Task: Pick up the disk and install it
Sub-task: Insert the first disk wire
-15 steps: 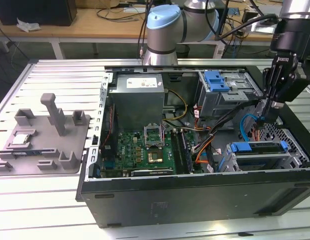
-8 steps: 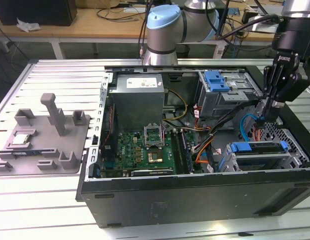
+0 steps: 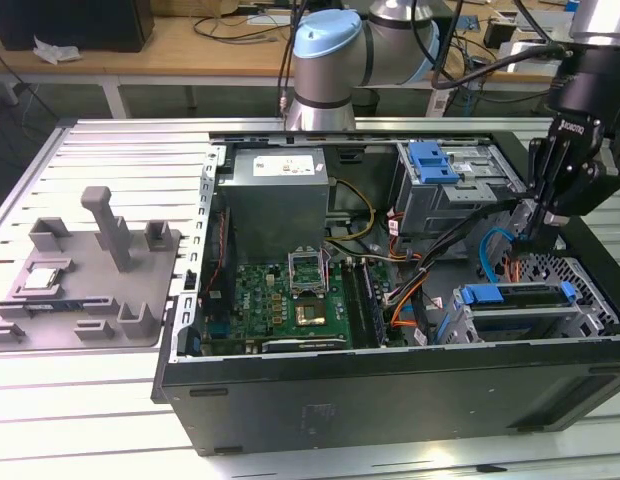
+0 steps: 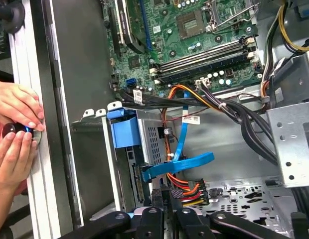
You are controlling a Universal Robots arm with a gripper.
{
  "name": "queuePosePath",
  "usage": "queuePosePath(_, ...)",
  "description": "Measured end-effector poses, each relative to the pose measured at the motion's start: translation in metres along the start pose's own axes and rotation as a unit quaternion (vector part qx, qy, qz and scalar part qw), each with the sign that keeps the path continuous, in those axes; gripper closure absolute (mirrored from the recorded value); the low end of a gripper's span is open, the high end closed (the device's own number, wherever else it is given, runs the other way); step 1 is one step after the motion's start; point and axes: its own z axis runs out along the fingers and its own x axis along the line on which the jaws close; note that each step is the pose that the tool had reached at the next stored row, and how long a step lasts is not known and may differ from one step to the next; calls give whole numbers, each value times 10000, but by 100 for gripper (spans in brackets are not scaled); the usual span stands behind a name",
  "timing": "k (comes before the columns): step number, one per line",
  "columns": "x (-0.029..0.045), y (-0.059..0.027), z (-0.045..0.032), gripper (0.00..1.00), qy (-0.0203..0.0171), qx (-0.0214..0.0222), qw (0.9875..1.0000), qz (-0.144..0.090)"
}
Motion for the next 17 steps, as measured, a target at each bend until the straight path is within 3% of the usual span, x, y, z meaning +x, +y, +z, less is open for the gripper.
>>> queuePosePath(6, 87, 0, 34, 84, -151, 0, 9999, -38)
queuePosePath(7, 132, 0, 52, 84, -217, 2, 9997, -56)
queuePosePath(8, 199, 0, 78, 84, -309, 4, 9995, -81)
queuePosePath(13, 302, 4, 119, 84, -473, 5, 9988, -118)
queuePosePath(14, 334, 6, 131, 84, -519, 7, 9986, -126)
queuePosePath(15, 388, 9, 153, 84, -624, 12, 9980, -141)
queuePosePath(16, 411, 11, 161, 84, -684, 14, 9975, -152)
queuePosePath(17, 417, 12, 164, 84, -694, 14, 9975, -155)
